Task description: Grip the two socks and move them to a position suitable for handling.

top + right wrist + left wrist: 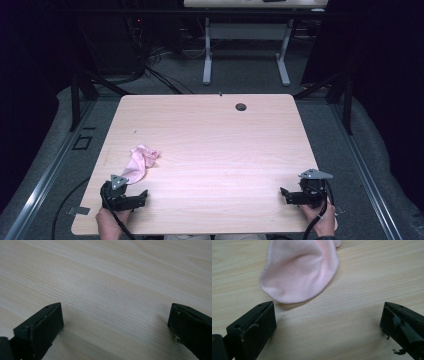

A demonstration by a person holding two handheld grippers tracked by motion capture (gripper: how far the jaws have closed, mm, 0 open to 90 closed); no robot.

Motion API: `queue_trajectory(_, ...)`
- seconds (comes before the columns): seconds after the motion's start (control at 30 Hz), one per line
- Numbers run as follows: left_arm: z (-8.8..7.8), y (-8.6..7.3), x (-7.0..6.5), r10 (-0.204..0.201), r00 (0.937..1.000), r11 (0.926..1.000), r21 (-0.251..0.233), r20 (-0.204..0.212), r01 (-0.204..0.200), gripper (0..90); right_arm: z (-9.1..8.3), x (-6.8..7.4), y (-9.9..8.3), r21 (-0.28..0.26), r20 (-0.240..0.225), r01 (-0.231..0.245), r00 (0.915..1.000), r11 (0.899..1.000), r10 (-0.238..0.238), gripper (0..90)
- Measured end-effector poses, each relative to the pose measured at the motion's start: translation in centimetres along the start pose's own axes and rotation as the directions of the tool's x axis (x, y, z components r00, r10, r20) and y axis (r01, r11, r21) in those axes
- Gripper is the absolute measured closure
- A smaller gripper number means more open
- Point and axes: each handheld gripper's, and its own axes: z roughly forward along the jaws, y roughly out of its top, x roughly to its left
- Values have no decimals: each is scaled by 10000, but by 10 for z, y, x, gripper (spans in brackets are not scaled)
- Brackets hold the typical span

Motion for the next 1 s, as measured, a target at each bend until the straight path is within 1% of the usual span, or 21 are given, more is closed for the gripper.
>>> queue_trajectory(0.23, 0, 0, 0, -1, 10000, 10000, -8, -10, 1, 2, 0, 0, 0, -29, 59, -63, 10000, 10000, 64, 0)
queue_trajectory(0.43, 0, 0, 0, -5, 10000, 10000, -1, -25, 5, 2, 0, 0, -1, -86, 190, -240, 9995, 9997, 242, 0)
queue_trajectory(0.8, 0, 0, 0, -28, 10000, 10000, -4, -34, 28, 1, 0, 0, -1, -98, 218, -246, 9995, 9996, 248, 0)
queue_trajectory(0.9, 0, 0, 0, 4, 10000, 10000, -1, -5, -4, 1, 0, 0, -1, -106, 249, -266, 9993, 9996, 269, 0)
queue_trajectory(0.97, -1, 0, 1, -10, 9999, 10000, -2, 134, 10, 2, 1, 0, -1, -124, 261, -292, 9992, 9995, 295, 0)
queue_trajectory(1.0, -1, 0, 1, -10, 9999, 10000, -2, 134, 10, 2, 1, 0, -1, -124, 261, -292, 9992, 9995, 295, 0)
